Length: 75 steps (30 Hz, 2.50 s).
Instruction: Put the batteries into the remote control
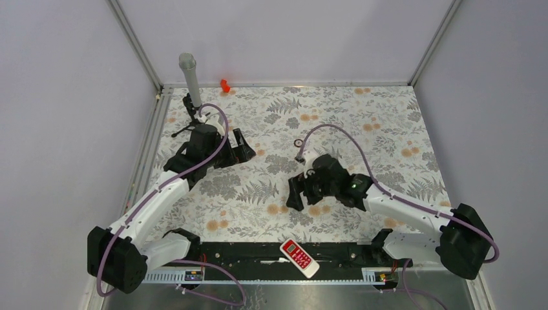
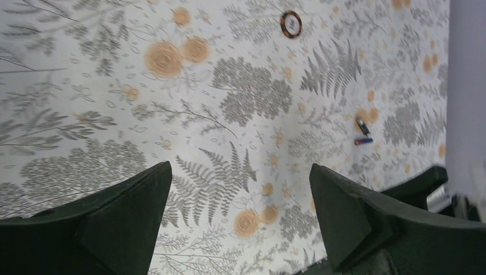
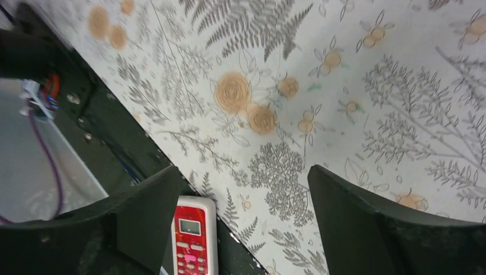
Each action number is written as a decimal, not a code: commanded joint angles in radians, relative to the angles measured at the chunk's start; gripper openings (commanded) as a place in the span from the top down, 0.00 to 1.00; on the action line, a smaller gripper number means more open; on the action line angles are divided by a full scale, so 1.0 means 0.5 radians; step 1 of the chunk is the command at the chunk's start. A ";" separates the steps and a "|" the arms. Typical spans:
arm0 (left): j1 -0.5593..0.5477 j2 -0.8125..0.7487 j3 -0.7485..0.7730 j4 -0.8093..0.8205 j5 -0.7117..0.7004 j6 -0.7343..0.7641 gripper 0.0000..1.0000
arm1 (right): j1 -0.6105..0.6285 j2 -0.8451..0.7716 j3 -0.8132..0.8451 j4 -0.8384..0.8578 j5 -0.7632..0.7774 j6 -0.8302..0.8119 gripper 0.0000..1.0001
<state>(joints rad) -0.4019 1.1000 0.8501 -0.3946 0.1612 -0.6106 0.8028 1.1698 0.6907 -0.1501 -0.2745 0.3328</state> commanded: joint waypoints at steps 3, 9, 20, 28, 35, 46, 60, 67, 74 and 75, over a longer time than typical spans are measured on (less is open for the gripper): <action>0.010 -0.094 -0.010 -0.005 -0.449 -0.033 0.01 | 0.490 0.059 0.069 -0.394 0.792 0.111 0.07; 0.072 -0.103 0.011 -0.062 -0.523 -0.023 0.01 | 0.870 0.154 0.134 -0.513 0.901 0.235 0.07; 0.153 -0.139 0.003 -0.083 -0.531 -0.025 0.01 | 1.375 0.407 0.241 -0.614 0.861 0.369 0.05; 0.175 -0.126 -0.004 -0.073 -0.531 -0.019 0.01 | 1.575 0.672 0.378 -0.760 0.954 0.453 0.08; 0.187 -0.135 -0.007 -0.073 -0.504 -0.020 0.01 | 1.576 0.672 0.366 -0.764 1.027 0.522 0.38; 0.190 -0.150 -0.011 -0.076 -0.490 -0.016 0.01 | 1.537 0.792 0.365 -0.748 1.205 0.484 0.35; 0.196 -0.173 -0.012 -0.085 -0.473 -0.031 0.01 | 0.660 0.728 0.436 -0.227 1.151 0.133 0.48; 0.196 -0.199 -0.037 -0.082 -0.441 -0.047 0.01 | 0.485 1.110 0.646 -0.177 1.137 0.064 0.44; 0.196 -0.252 -0.056 -0.085 -0.446 -0.047 0.01 | 0.478 1.103 0.626 -0.176 1.131 0.079 0.03; 0.196 -0.258 -0.057 -0.085 -0.448 -0.045 0.01 | 0.478 1.084 0.607 -0.181 1.120 0.070 0.01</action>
<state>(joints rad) -0.3092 1.0054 0.8265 -0.4633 -0.0689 -0.6292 1.0462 1.7382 0.9974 -0.2516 0.2935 0.3786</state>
